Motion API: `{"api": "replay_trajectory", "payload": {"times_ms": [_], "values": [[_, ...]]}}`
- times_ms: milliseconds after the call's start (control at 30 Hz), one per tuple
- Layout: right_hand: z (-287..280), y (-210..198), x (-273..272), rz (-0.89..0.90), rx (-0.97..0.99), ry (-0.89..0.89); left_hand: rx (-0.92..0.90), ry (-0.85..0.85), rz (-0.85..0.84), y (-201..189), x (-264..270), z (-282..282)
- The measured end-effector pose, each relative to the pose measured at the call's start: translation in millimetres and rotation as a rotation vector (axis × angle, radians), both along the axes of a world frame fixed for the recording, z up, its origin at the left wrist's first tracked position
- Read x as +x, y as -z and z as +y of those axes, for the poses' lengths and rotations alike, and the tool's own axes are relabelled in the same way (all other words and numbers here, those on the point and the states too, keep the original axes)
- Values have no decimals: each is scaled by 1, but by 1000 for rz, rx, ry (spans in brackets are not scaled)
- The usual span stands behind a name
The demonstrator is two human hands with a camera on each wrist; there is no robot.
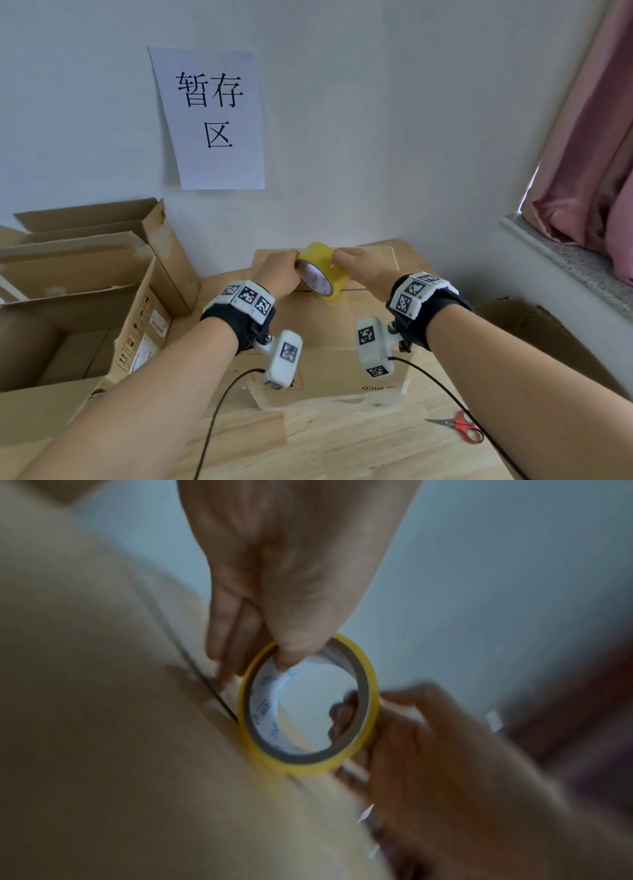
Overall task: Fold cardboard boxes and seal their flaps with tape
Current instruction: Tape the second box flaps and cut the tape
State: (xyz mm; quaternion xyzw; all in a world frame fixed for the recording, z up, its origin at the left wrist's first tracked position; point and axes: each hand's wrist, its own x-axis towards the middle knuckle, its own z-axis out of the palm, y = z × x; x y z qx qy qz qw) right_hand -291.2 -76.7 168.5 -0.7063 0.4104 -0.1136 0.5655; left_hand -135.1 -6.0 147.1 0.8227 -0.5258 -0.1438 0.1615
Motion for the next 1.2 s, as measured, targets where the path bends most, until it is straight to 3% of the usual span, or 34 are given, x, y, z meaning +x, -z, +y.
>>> {"api": "replay_trajectory", "payload": {"times_ms": [133, 233, 600, 867, 1067, 1200], "values": [[1, -2, 0, 13, -1, -5, 21, 91, -483, -21, -22, 11], [1, -4, 3, 1, -23, -19, 78, 129, -653, -24, -24, 12], [3, 4, 2, -96, 89, -26, 15, 15, -264, -21, -5, -1], [5, 12, 3, -126, 183, -7, 18, 41, -389, -15, -11, 3], [8, 14, 5, -206, 150, -29, -54, -4, -254, -13, -2, 10], [7, 8, 9, -171, 184, 23, -52, -4, -303, -15, -5, 10]]}}
